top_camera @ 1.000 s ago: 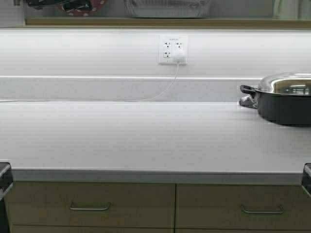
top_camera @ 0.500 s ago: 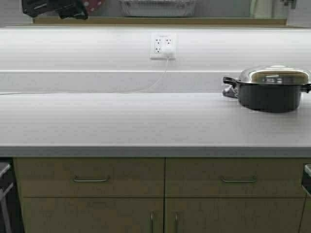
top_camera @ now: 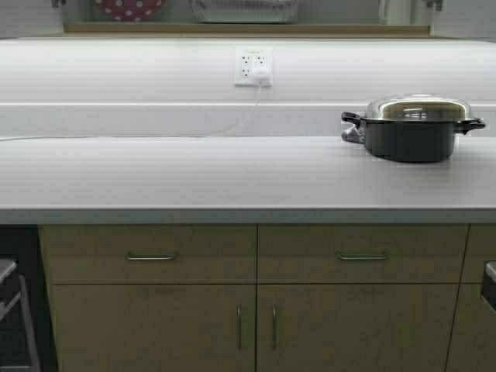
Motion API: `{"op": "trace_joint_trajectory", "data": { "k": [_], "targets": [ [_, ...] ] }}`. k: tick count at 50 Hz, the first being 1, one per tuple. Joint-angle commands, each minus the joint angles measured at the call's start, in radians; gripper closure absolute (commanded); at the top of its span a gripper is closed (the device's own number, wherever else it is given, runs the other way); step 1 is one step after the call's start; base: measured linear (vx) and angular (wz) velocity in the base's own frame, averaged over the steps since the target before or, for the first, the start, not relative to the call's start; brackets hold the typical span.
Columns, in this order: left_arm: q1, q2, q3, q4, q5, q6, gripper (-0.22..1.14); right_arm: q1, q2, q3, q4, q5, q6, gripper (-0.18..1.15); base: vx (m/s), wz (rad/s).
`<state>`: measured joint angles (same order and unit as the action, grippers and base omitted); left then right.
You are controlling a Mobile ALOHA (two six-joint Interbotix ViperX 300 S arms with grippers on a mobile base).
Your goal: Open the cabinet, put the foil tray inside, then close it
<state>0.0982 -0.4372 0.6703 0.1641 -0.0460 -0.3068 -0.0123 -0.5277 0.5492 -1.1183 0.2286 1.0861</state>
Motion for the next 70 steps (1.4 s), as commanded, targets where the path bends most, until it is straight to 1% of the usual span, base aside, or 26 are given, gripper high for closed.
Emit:
{"op": "trace_joint_trajectory", "data": {
  "k": [1, 6, 10, 13, 24, 31, 37, 46, 52, 60, 66, 70],
  "targets": [
    [0.127, 0.014, -0.150, 0.005, 0.005, 0.000, 0.87, -0.230, 0.032, -0.107, -0.002, -0.072, 0.003, 0.90, -0.15, 0.06],
    [0.206, 0.057, -0.247, 0.005, 0.009, 0.000, 0.87, -0.353, 0.112, -0.187, 0.021, -0.166, 0.002, 0.90, -0.14, 0.03],
    [0.259, 0.107, -0.313, 0.005, 0.009, 0.000, 0.87, -0.408, 0.179, -0.249, 0.058, -0.209, 0.002, 0.90, -0.11, 0.03],
    [0.276, 0.150, -0.357, 0.005, 0.009, 0.000, 0.87, -0.431, 0.225, -0.290, 0.084, -0.221, 0.002, 0.90, -0.08, 0.03],
    [0.272, 0.314, -0.479, -0.005, -0.008, -0.009, 0.87, -0.446, 0.368, -0.417, 0.092, -0.247, -0.011, 0.90, -0.05, 0.02],
    [0.212, 0.382, -0.525, -0.002, -0.031, -0.009, 0.87, -0.445, 0.446, -0.449, 0.097, -0.287, -0.011, 0.90, -0.01, 0.01],
    [0.158, 0.416, -0.554, 0.000, -0.038, -0.009, 0.87, -0.431, 0.499, -0.451, 0.109, -0.339, -0.003, 0.90, 0.00, 0.00],
    [0.054, 0.402, -0.531, 0.000, -0.041, -0.009, 0.87, -0.367, 0.495, -0.431, 0.107, -0.391, -0.005, 0.90, 0.00, 0.00],
    [-0.009, 0.360, -0.489, 0.002, -0.052, -0.003, 0.87, -0.308, 0.457, -0.393, 0.104, -0.408, -0.009, 0.90, 0.01, 0.03],
    [-0.026, 0.273, -0.394, 0.012, -0.063, -0.003, 0.87, -0.241, 0.370, -0.314, 0.101, -0.430, -0.012, 0.90, 0.00, 0.00],
    [-0.028, 0.206, -0.310, 0.012, -0.095, -0.003, 0.87, -0.189, 0.275, -0.212, 0.098, -0.477, -0.012, 0.90, 0.01, 0.00],
    [-0.031, 0.164, -0.250, 0.012, -0.120, -0.003, 0.87, -0.156, 0.216, -0.138, 0.098, -0.482, -0.011, 0.90, 0.02, -0.02]
  ]
}}
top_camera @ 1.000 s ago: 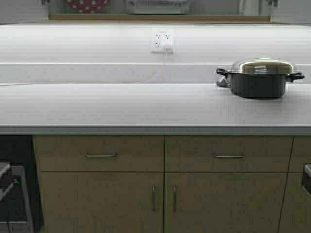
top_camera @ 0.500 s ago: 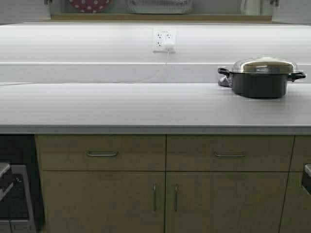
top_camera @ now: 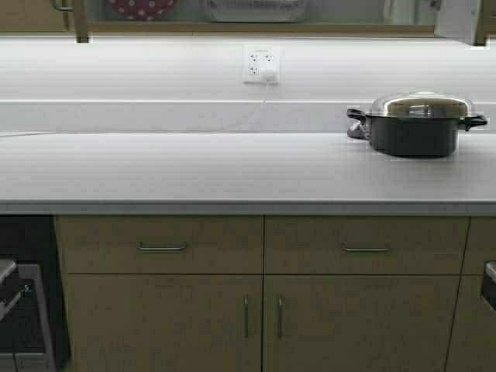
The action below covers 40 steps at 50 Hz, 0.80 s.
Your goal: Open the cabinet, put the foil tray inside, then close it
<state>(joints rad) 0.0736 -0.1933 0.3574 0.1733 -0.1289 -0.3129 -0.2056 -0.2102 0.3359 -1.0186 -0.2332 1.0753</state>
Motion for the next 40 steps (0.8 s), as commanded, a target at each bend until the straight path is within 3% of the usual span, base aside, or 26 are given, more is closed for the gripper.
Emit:
{"op": "trace_joint_trajectory", "data": {
  "k": [1, 11, 19, 30, 40],
  "targets": [
    [-0.006, -0.087, 0.075, 0.003, -0.041, 0.003, 0.87, 0.043, -0.117, 0.094, -0.002, -0.020, 0.000, 0.90, 0.02, 0.00],
    [-0.035, -0.106, 0.132, 0.028, -0.055, 0.003, 0.87, 0.077, -0.225, 0.239, 0.021, -0.026, 0.011, 0.90, 0.02, 0.00],
    [-0.103, -0.084, 0.115, 0.061, -0.064, 0.003, 0.87, 0.106, -0.209, 0.232, 0.021, -0.028, 0.012, 0.90, 0.03, -0.01],
    [-0.169, 0.031, -0.008, 0.086, -0.077, 0.002, 0.87, 0.210, -0.055, 0.054, 0.028, -0.018, 0.015, 0.90, 0.06, -0.01],
    [-0.238, 0.224, -0.242, 0.083, -0.077, -0.009, 0.87, 0.273, 0.153, -0.192, 0.031, -0.003, 0.069, 0.90, 0.09, 0.00]
  ]
}}
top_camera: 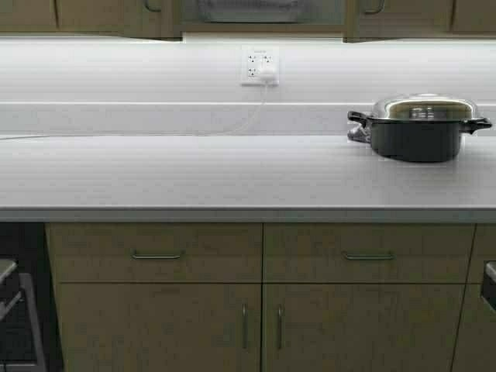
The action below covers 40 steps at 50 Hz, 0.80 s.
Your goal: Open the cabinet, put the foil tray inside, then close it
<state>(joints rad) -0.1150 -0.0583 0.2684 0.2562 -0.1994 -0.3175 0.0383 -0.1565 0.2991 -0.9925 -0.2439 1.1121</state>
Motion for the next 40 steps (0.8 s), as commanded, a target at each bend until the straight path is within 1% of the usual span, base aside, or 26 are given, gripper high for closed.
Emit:
{"op": "trace_joint_trajectory", "data": {
  "k": [1, 3, 7, 13, 17, 20, 27, 40],
  "targets": [
    [-0.058, 0.104, -0.173, -0.003, -0.006, -0.005, 0.87, 0.032, 0.118, -0.173, 0.005, 0.011, 0.043, 0.90, 0.11, 0.00],
    [-0.077, 0.137, -0.218, -0.005, -0.003, -0.011, 0.87, 0.038, 0.141, -0.196, 0.005, 0.020, 0.063, 0.90, 0.10, 0.01],
    [-0.106, 0.190, -0.290, -0.006, 0.000, -0.029, 0.87, 0.043, 0.150, -0.202, 0.005, 0.034, 0.100, 0.90, 0.10, 0.02],
    [-0.129, 0.245, -0.367, -0.006, 0.000, -0.063, 0.87, 0.043, 0.126, -0.164, -0.002, 0.055, 0.092, 0.90, 0.09, 0.03],
    [-0.141, 0.252, -0.380, -0.003, 0.008, -0.069, 0.87, 0.035, 0.086, -0.120, -0.008, 0.067, 0.074, 0.90, 0.07, 0.06],
    [-0.140, 0.221, -0.348, -0.003, 0.020, -0.067, 0.87, 0.035, 0.052, -0.084, -0.011, 0.071, 0.055, 0.90, 0.05, 0.05],
    [-0.140, 0.121, -0.219, 0.002, 0.012, -0.061, 0.87, 0.035, -0.021, 0.002, -0.015, 0.074, 0.011, 0.90, 0.04, 0.03],
    [-0.140, -0.109, 0.109, 0.015, -0.081, -0.061, 0.87, 0.035, -0.198, 0.210, -0.015, 0.074, -0.011, 0.90, 0.03, 0.06]
  ]
}}
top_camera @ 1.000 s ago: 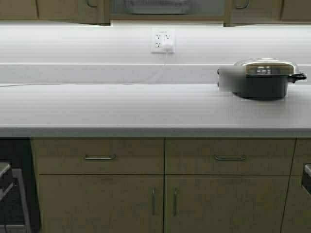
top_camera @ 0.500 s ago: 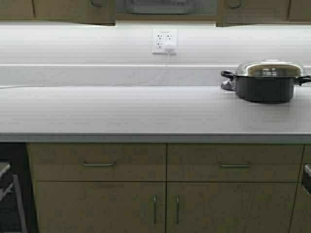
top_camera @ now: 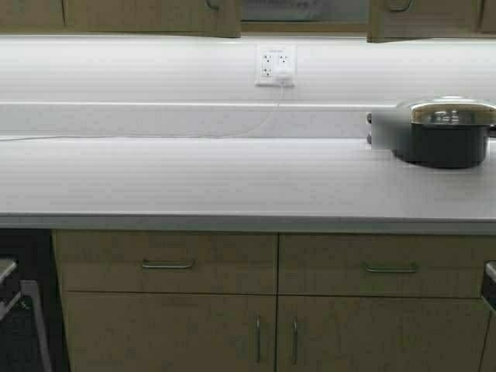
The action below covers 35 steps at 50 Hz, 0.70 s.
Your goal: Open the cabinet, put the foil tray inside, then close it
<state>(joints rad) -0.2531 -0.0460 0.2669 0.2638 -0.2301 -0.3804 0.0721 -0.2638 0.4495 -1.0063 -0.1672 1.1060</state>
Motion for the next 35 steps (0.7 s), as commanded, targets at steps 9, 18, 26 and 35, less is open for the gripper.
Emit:
{"op": "trace_joint_trajectory", "data": {
  "k": [9, 18, 26, 35],
  "targets": [
    [-0.003, -0.173, 0.192, 0.034, -0.071, 0.000, 0.87, 0.002, -0.115, 0.078, -0.002, -0.003, -0.008, 0.90, 0.03, 0.09],
    [-0.002, -0.169, 0.195, 0.037, -0.071, -0.002, 0.87, 0.005, 0.032, -0.097, 0.008, -0.003, 0.000, 0.90, 0.03, 0.08],
    [-0.002, -0.160, 0.192, 0.035, -0.071, -0.003, 0.87, 0.031, 0.207, -0.314, 0.018, -0.002, 0.005, 0.90, 0.02, 0.04],
    [-0.002, -0.164, 0.204, 0.037, -0.067, -0.003, 0.87, 0.067, 0.206, -0.362, 0.020, 0.097, 0.000, 0.90, 0.03, 0.02]
  ]
}}
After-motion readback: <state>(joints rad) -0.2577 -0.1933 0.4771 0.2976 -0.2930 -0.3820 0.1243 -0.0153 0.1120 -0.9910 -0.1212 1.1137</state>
